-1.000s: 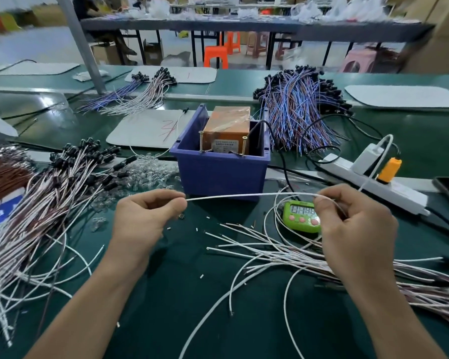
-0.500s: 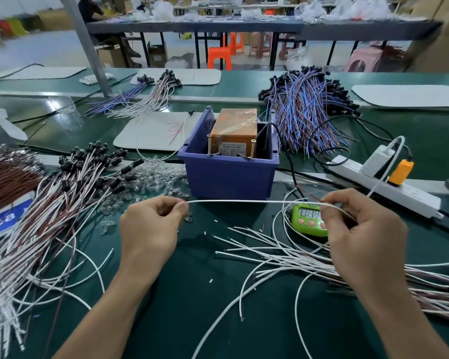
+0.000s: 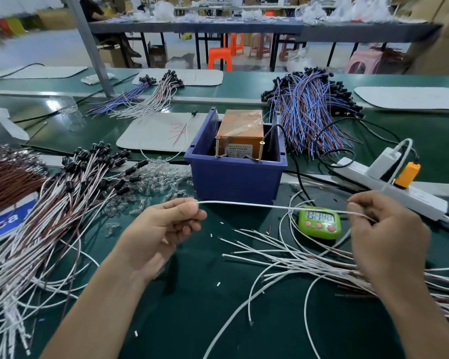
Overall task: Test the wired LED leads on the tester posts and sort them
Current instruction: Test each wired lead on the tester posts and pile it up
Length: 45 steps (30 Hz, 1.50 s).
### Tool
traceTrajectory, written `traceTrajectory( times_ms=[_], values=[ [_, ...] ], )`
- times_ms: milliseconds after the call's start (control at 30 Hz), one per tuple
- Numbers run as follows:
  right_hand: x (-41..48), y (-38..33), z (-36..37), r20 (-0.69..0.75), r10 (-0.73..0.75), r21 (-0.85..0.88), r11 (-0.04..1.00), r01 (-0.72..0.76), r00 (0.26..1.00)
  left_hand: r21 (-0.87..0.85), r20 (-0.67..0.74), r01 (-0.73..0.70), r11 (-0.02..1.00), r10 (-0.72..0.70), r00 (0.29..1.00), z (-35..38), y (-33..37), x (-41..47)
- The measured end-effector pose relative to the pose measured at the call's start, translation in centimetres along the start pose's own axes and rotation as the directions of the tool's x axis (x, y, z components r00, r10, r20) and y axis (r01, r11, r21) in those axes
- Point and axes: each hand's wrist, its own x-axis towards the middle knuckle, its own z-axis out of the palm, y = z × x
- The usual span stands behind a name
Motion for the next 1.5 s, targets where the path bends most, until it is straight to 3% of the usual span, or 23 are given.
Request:
traceTrajectory(
  times_ms=[433, 533, 600, 667, 767, 867, 967, 1067, 1133, 1200, 1300, 1400, 1433, 1500],
  values=[
    [0.2, -0.1, 0.1, 0.044, 0.039, 0.000, 0.999, -0.039, 0.998, -0.191, 0.155, 0.113, 0.975, -0.083, 0.984, 0.0, 0.1, -0.6],
    [0.1, -0.5, -0.2, 0.113, -0.014, -0.036, 0.999, 0.018, 0.993, -0.198, 0.070, 0.048, 0.979, -0.035, 0.997, 0.4, -0.1, -0.4],
    [-0.2, -0.9, -0.4, 0.214, -0.071, -0.087, 0.992, 0.091, 0.974, -0.083, -0.050, -0.070, 0.994, 0.066, 0.997, 0.6, -0.4, -0.1],
    [-0.5, -1.4, -0.6, 0.324, -0.121, -0.107, 0.981, 0.163, 0.938, 0.011, -0.153, -0.180, 0.984, 0.180, 0.972, 0.6, -0.5, 0.0],
    [-0.7, -2.1, -1.2, 0.487, -0.145, -0.068, 0.977, 0.203, 0.861, -0.047, -0.253, -0.263, 0.964, 0.243, 0.936, 0.1, -0.3, 0.3],
    [-0.4, -1.8, -1.5, 0.647, -0.059, -0.030, 0.994, 0.102, 0.760, -0.233, -0.304, -0.253, 0.939, 0.177, 0.936, -0.8, 0.3, 0.6],
    [0.2, -1.7, -1.7, 0.772, 0.010, 0.129, 0.977, -0.172, 0.636, -0.412, -0.266, -0.160, 0.897, 0.049, 0.963, -1.5, 0.8, 0.7],
    [0.7, -1.4, -2.1, 0.758, -0.009, 0.325, 0.872, -0.366, 0.652, -0.523, -0.167, -0.081, 0.849, -0.008, 0.986, -1.4, 1.0, 0.5],
    [0.8, -1.2, -2.3, 0.798, -0.061, 0.366, 0.839, -0.402, 0.600, -0.566, -0.110, -0.082, 0.820, 0.023, 0.994, -1.2, 0.9, 0.3],
    [0.6, -1.4, -2.3, 0.848, -0.115, 0.359, 0.842, -0.403, 0.517, -0.519, -0.098, -0.088, 0.850, 0.043, 0.994, -0.9, 0.7, 0.3],
    [0.4, -2.2, -2.2, 0.879, -0.156, 0.355, 0.845, -0.401, 0.450, -0.173, -0.231, -0.168, 0.971, 0.126, 0.965, -0.3, 0.0, 0.5],
    [-0.1, -3.6, -1.9, 0.911, -0.182, 0.334, 0.853, -0.402, 0.371, 0.094, -0.281, -0.262, 0.961, 0.278, 0.919, 0.3, -0.9, 0.5],
    [-0.2, -4.1, -1.7, 0.903, -0.174, 0.337, 0.853, -0.397, 0.392, 0.150, -0.281, -0.293, 0.944, 0.325, 0.903, 0.5, -1.2, 0.5],
    [-0.7, -5.6, -0.8, 0.841, -0.159, 0.371, 0.865, -0.339, 0.517, 0.247, -0.237, -0.361, 0.899, 0.417, 0.877, 0.7, -1.6, 0.4]
  ],
)
